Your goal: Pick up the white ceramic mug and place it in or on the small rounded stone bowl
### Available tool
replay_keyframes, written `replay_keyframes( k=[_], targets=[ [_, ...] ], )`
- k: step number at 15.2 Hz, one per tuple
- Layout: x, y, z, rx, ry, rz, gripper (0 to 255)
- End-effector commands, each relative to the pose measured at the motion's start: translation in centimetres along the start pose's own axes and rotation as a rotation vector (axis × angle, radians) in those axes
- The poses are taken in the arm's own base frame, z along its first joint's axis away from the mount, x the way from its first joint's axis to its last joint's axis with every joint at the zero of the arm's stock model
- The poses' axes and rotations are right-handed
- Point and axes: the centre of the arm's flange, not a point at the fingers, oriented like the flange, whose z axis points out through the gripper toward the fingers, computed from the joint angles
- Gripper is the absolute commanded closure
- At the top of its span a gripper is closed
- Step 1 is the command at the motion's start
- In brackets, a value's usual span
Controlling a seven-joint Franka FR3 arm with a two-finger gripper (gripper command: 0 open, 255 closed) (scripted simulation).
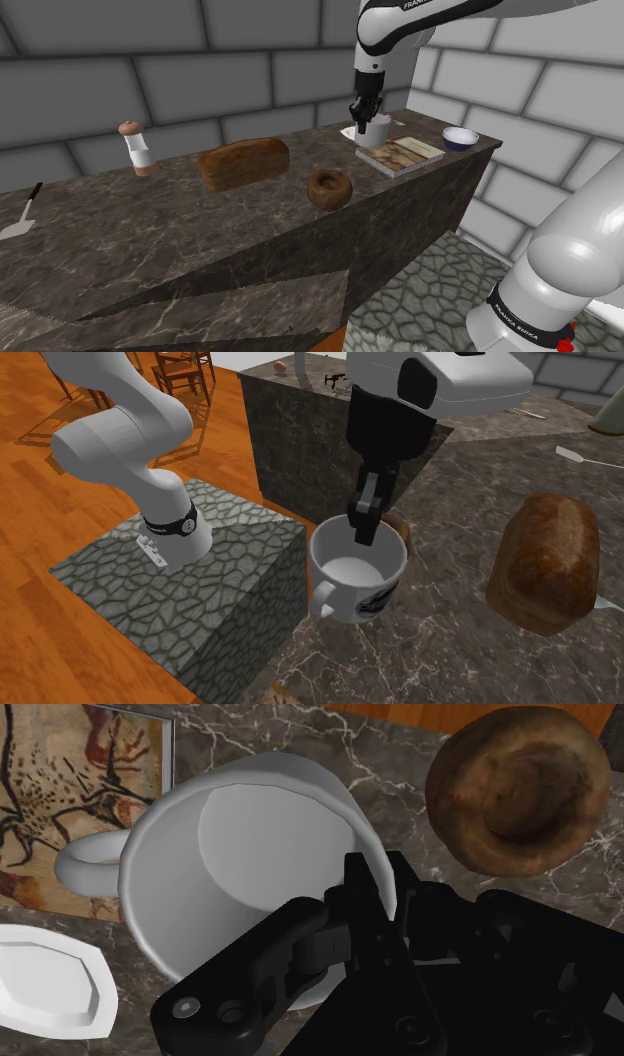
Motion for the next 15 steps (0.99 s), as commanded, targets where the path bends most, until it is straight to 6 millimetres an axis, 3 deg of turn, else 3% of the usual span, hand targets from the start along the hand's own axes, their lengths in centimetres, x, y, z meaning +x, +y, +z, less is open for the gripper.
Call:
replay_keyframes(
  k=[1,2,15],
  targets=[
    [0.0,0.1,-1.0,0.000,0.000,0.000,255],
    [0.0,0.1,-1.3,0.000,0.000,0.000,255],
    [0.1,-17.1,-4.2,0.000,0.000,0.000,255]
  ],
)
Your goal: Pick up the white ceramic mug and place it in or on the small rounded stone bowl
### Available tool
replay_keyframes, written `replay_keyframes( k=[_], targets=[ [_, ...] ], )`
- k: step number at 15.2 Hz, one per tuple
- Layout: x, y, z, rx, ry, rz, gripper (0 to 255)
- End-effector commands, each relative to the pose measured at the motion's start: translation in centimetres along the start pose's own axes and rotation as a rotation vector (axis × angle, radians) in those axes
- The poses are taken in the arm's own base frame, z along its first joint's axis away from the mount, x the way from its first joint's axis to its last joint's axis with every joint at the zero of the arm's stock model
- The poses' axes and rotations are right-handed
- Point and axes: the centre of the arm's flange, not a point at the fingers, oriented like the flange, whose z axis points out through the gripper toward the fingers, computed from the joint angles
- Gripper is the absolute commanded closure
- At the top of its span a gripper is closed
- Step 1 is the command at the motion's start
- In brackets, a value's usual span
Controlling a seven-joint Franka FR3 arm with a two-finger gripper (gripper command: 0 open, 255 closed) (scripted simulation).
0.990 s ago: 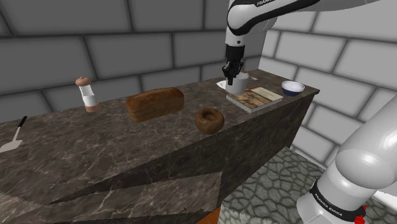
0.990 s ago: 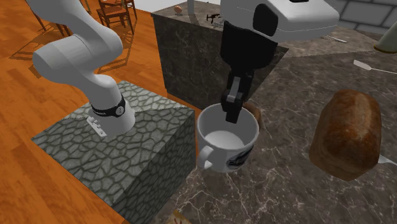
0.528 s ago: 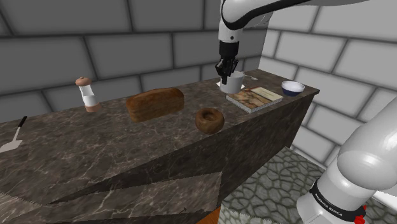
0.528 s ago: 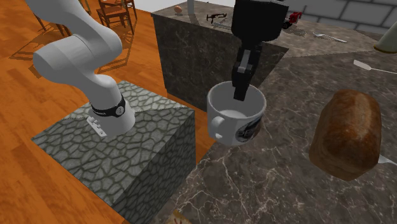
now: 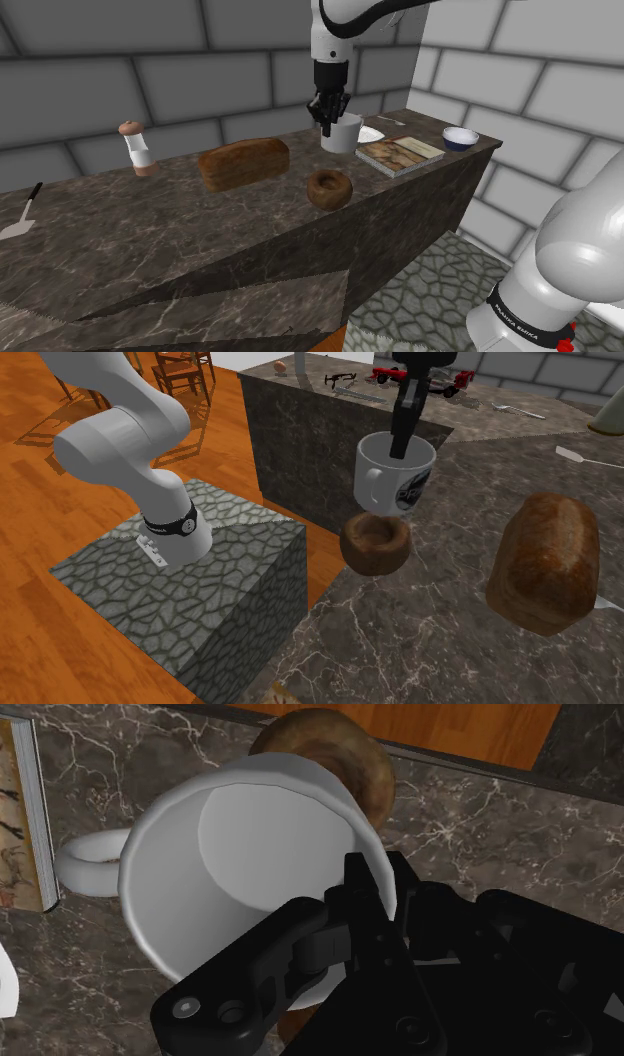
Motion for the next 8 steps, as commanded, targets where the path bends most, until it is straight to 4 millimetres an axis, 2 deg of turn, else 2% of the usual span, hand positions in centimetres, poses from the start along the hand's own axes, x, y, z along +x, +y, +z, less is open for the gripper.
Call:
replay_keyframes(
  k=[1,8],
  targets=[
    [-0.1,-1.4,0.4,0.000,-0.001,0.002,255],
    [-0.1,-1.6,4.1,0.000,-0.001,0.002,255]
  ],
)
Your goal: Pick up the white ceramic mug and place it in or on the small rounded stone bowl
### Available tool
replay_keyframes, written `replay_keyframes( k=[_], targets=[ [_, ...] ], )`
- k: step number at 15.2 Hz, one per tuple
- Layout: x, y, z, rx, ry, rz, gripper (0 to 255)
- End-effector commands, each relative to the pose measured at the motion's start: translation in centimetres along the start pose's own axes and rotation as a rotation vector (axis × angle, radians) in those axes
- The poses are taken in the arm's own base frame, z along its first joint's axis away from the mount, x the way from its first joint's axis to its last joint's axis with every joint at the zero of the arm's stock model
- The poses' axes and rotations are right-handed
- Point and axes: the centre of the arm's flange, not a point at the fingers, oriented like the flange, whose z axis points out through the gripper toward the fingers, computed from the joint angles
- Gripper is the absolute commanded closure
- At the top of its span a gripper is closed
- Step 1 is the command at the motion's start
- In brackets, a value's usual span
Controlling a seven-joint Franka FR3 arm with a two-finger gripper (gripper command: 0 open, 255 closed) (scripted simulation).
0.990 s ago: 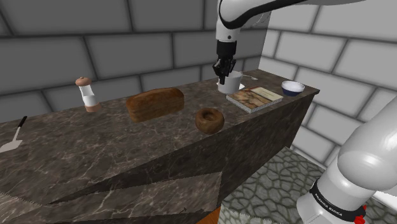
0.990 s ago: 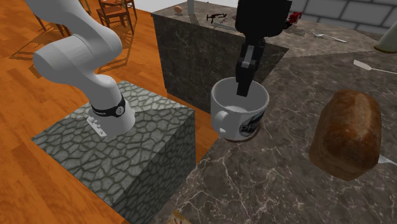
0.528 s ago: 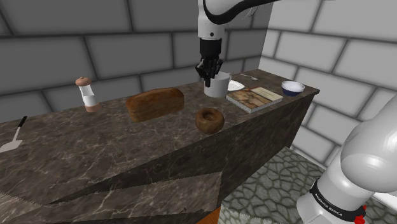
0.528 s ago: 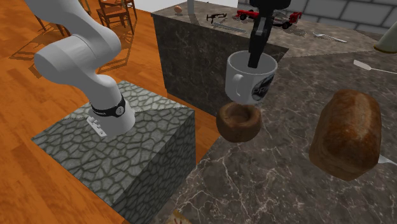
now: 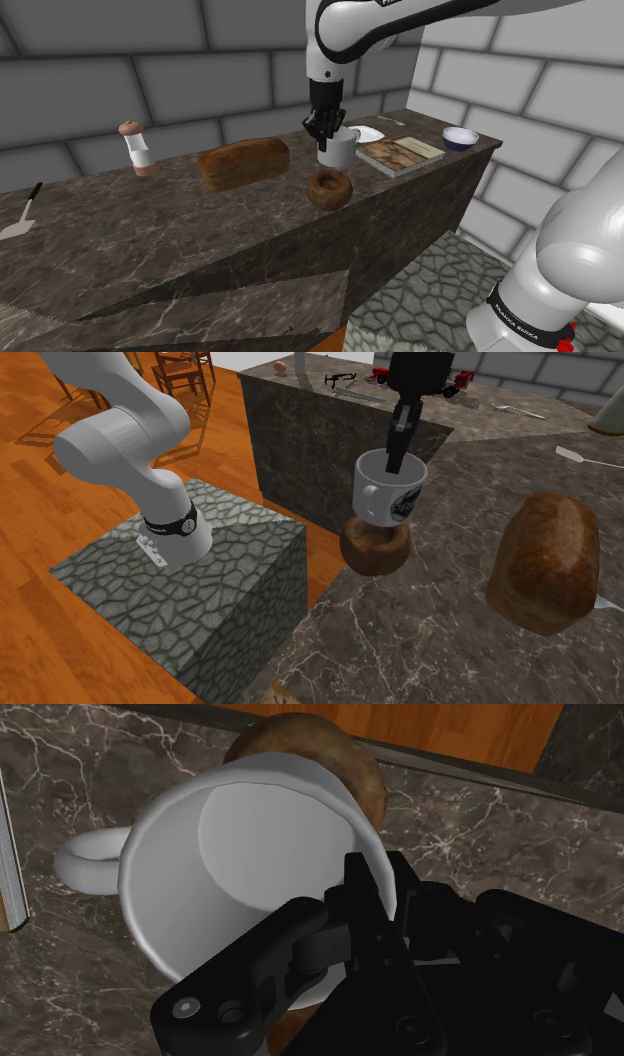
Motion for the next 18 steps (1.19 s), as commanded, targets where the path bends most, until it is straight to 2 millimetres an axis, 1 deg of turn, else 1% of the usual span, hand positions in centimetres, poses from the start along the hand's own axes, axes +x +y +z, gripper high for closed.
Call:
replay_keyframes(
  k=[1,9,10,17,18],
  targets=[
    [0.1,0.0,1.1,0.000,0.001,0.000,255],
    [0.1,-0.2,5.3,0.000,0.001,0.000,255],
    [0.1,-0.2,5.6,0.000,0.001,0.000,255],
    [0.1,-0.2,5.6,0.000,0.001,0.000,255],
    [0.1,-0.2,5.6,0.000,0.001,0.000,0]
  ],
)
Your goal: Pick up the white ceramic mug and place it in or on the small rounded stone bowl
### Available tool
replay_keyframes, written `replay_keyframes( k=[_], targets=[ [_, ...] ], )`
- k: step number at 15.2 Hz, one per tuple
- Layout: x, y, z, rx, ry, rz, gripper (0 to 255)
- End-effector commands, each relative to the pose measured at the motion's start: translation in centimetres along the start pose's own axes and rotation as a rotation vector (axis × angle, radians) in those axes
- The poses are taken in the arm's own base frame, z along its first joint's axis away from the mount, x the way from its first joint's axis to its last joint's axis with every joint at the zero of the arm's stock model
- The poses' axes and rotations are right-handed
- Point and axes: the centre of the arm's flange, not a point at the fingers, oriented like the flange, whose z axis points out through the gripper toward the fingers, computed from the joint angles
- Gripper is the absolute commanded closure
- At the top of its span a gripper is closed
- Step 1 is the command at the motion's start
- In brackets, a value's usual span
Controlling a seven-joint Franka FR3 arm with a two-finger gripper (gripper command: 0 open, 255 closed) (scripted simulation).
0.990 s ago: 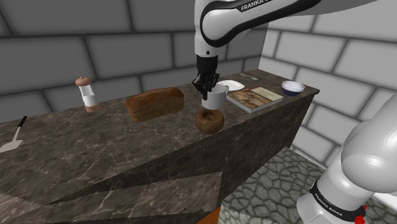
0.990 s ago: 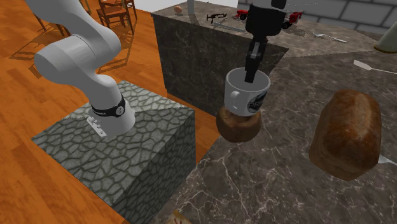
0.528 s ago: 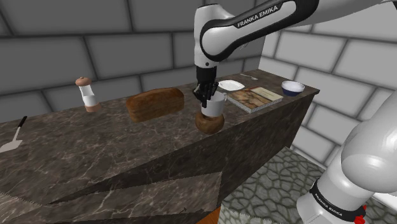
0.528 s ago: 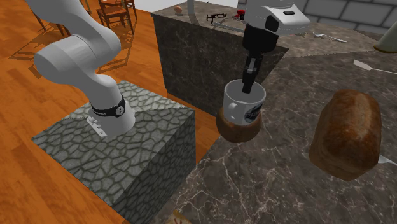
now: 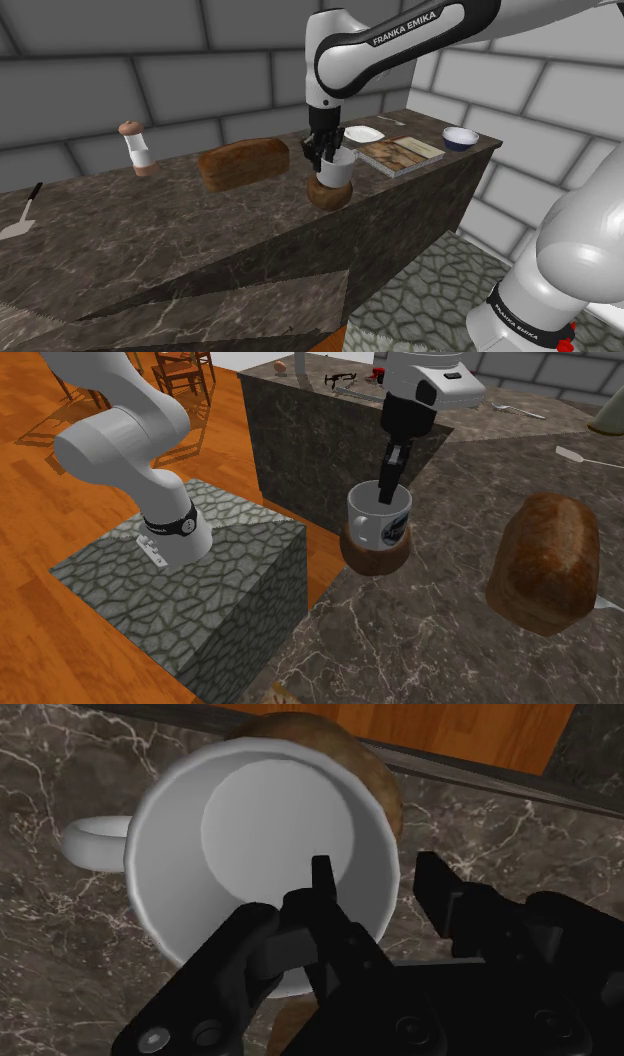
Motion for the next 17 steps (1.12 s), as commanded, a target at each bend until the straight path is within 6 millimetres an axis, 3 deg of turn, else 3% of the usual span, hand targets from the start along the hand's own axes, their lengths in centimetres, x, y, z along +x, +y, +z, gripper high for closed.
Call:
replay_keyframes(
  k=[1,5,9,17],
  targets=[
    [0.0,0.0,0.0,0.000,0.000,0.000,0],
    [0.0,0.0,0.0,0.000,0.000,0.000,0],
    [0.0,0.0,-5.0,0.000,0.000,0.000,0],
    [0.0,0.0,-5.0,0.000,0.000,0.000,0]
  ],
)
